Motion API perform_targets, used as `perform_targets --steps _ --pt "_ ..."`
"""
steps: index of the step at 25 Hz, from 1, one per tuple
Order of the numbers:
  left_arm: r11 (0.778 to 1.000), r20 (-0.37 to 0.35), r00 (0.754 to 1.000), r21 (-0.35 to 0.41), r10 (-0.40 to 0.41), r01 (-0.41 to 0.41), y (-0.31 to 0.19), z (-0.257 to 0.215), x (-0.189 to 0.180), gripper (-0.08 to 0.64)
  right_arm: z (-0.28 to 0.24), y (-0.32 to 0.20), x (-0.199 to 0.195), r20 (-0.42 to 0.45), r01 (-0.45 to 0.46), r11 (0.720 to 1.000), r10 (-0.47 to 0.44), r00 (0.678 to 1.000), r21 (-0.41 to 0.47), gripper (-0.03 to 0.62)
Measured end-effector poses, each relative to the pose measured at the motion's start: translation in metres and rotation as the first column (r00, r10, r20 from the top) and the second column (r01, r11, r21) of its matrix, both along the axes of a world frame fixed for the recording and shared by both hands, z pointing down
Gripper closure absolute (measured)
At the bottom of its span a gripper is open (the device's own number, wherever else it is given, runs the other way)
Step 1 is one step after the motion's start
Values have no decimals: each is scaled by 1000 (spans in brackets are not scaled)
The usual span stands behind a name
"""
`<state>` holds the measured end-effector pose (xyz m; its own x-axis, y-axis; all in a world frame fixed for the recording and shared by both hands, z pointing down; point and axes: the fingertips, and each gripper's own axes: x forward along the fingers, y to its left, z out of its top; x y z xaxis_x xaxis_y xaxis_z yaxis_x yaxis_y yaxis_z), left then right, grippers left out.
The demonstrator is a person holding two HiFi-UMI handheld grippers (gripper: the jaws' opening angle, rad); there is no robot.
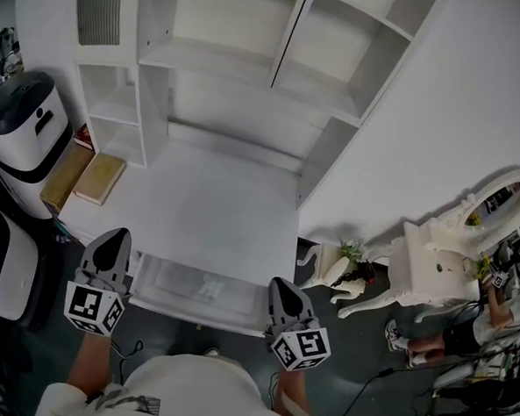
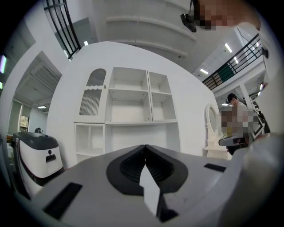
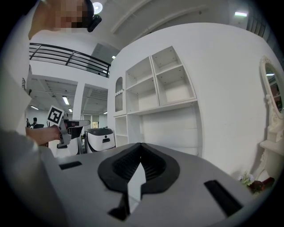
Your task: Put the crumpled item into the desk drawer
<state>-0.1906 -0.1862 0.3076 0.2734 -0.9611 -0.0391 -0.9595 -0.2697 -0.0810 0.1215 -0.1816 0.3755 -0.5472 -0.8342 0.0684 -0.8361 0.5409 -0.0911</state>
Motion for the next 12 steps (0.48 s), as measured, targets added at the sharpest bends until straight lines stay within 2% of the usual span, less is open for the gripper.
perform_targets --steps 5,12 --pt "1000 -13 1000 17 -23 23 13 1 -6 545 3 11 1 -14 8 1000 -8 1000 -15 583" --pt "1000 -29 999 -19 -24 23 32 18 -2 545 -7 14 6 -1 -4 1000 4 1000 -10 583"
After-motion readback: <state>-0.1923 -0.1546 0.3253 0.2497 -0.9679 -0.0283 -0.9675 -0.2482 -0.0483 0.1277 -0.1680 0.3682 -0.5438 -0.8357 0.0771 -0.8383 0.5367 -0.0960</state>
